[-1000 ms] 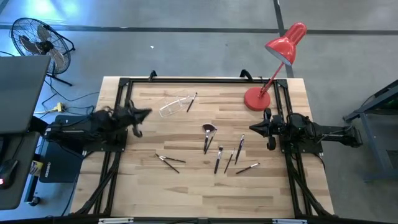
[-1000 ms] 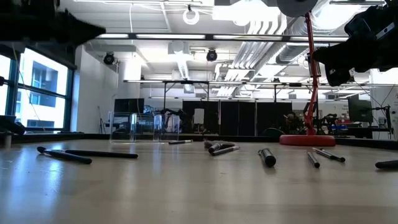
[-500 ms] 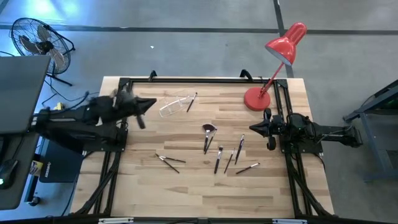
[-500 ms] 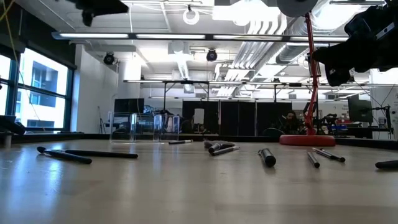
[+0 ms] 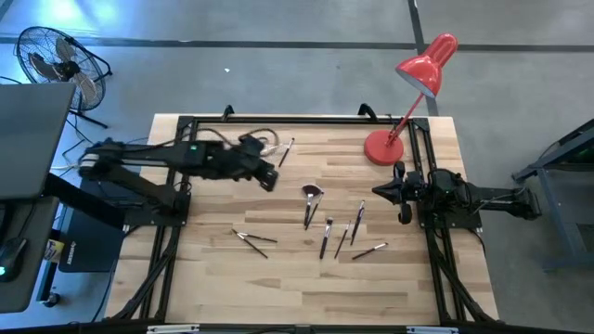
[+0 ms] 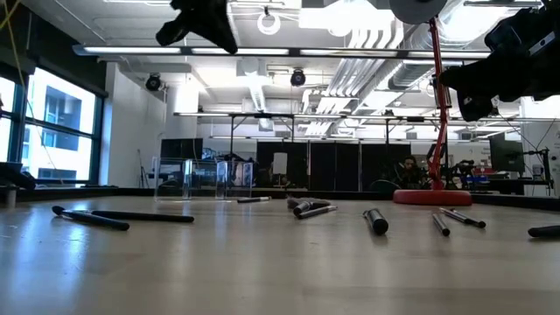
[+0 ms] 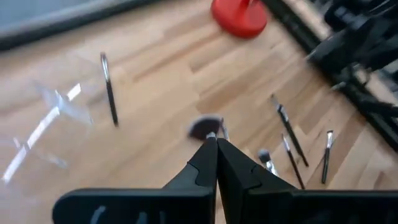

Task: Put items in baskets/containers
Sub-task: Put the brow brush into the transparent organizer

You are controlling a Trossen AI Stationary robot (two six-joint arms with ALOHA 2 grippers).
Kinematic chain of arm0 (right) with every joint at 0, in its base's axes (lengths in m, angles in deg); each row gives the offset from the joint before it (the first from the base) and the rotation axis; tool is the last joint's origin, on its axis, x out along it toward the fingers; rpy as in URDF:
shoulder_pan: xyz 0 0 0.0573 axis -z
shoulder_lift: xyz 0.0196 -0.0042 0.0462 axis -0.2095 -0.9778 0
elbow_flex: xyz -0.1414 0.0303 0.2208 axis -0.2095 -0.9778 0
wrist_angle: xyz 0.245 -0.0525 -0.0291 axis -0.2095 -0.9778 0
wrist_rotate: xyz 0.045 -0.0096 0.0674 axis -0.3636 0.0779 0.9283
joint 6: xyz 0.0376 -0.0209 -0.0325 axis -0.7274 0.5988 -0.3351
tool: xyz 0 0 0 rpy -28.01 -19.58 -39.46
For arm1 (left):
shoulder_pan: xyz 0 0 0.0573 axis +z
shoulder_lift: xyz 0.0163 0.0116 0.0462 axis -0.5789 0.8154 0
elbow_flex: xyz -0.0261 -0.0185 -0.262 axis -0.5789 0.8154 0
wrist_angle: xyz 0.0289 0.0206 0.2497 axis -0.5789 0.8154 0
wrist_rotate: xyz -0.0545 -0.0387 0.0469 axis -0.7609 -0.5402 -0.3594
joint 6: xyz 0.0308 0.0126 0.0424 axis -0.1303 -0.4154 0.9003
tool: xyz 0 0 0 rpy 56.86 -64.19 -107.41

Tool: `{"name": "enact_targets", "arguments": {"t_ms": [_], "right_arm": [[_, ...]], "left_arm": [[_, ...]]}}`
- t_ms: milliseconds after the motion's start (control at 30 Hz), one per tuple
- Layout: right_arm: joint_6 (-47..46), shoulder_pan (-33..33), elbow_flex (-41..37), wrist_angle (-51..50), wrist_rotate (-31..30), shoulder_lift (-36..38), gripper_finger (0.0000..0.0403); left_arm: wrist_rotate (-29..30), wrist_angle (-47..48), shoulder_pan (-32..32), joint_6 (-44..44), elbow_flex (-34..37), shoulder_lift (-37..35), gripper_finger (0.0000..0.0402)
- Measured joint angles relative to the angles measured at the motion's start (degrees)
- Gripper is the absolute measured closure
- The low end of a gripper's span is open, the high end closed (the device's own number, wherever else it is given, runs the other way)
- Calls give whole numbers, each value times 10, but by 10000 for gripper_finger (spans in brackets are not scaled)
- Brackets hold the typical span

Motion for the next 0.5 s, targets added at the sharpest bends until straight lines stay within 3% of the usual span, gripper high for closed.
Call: {"name": "enact_targets", "arguments": {"t_ms": [233,333,500], "right_arm": [[0,0,0,0,0,0,402],[0,0,0,0,0,0,402],[0,0,0,0,0,0,402]], "left_arm": [[-36,69,-53,-81,-84,94,402],[-66,80,-77,-98,-83,105,402],[-67,77,-115,-143,-84,126,402]]}}
